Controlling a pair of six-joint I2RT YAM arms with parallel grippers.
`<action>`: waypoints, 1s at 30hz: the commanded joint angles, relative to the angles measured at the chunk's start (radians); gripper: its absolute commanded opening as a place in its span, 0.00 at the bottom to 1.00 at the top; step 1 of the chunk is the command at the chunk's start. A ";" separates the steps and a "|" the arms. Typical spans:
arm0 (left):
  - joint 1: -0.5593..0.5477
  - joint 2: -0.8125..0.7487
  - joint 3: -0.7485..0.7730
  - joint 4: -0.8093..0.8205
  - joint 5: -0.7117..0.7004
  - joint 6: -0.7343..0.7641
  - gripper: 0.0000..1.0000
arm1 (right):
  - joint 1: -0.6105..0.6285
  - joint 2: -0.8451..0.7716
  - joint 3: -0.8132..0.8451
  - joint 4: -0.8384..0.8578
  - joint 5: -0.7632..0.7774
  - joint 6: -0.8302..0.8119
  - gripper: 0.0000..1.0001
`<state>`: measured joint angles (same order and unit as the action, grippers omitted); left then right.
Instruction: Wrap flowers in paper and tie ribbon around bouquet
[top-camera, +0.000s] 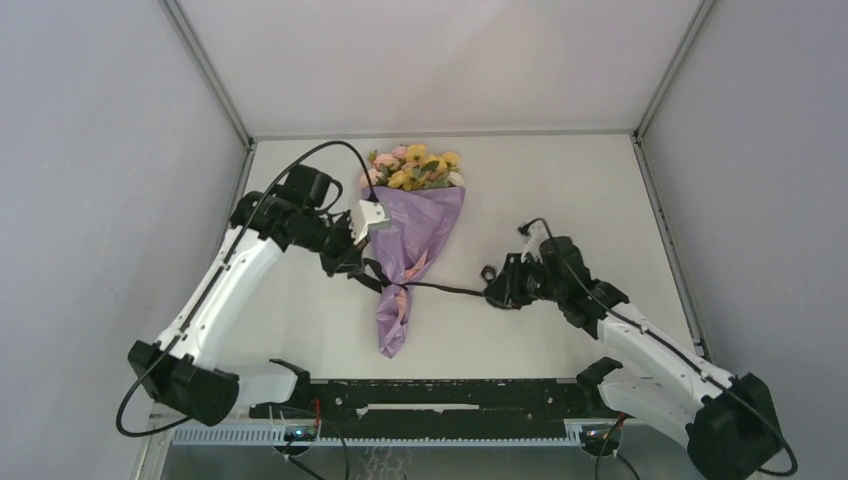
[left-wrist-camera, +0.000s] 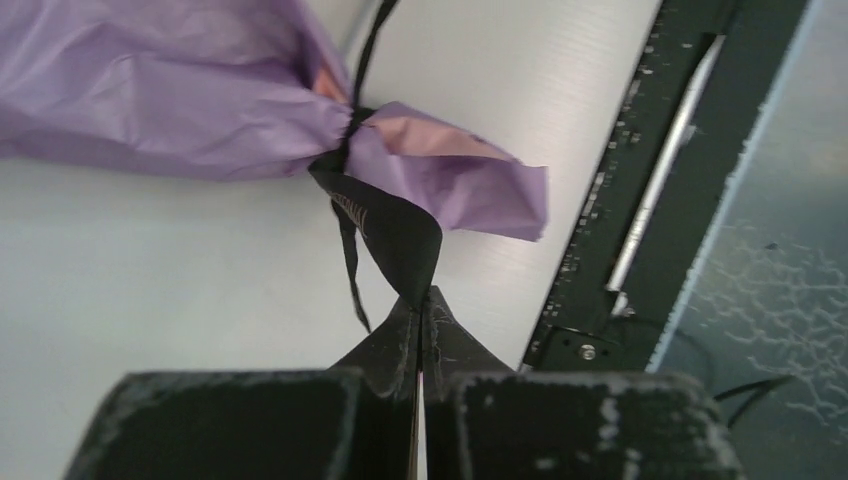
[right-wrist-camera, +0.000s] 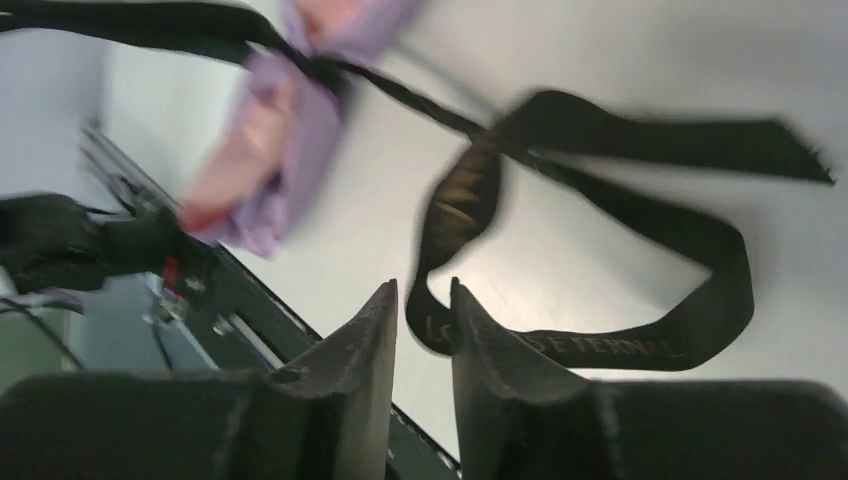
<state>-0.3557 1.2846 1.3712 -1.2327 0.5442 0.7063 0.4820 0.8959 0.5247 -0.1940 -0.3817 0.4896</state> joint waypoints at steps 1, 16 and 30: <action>-0.099 -0.099 0.013 -0.093 0.044 -0.054 0.00 | 0.099 0.056 0.081 -0.322 0.180 0.025 0.45; -0.405 -0.212 0.065 0.010 0.010 -0.222 0.00 | 0.532 0.175 0.279 0.148 0.120 -0.499 1.00; -0.409 -0.207 0.038 0.068 -0.040 -0.281 0.00 | 0.482 0.305 0.066 0.610 -0.136 -0.479 0.89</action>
<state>-0.7849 1.0821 1.3884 -1.2098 0.5491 0.4686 0.9638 1.1534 0.5903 0.2283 -0.4847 0.0280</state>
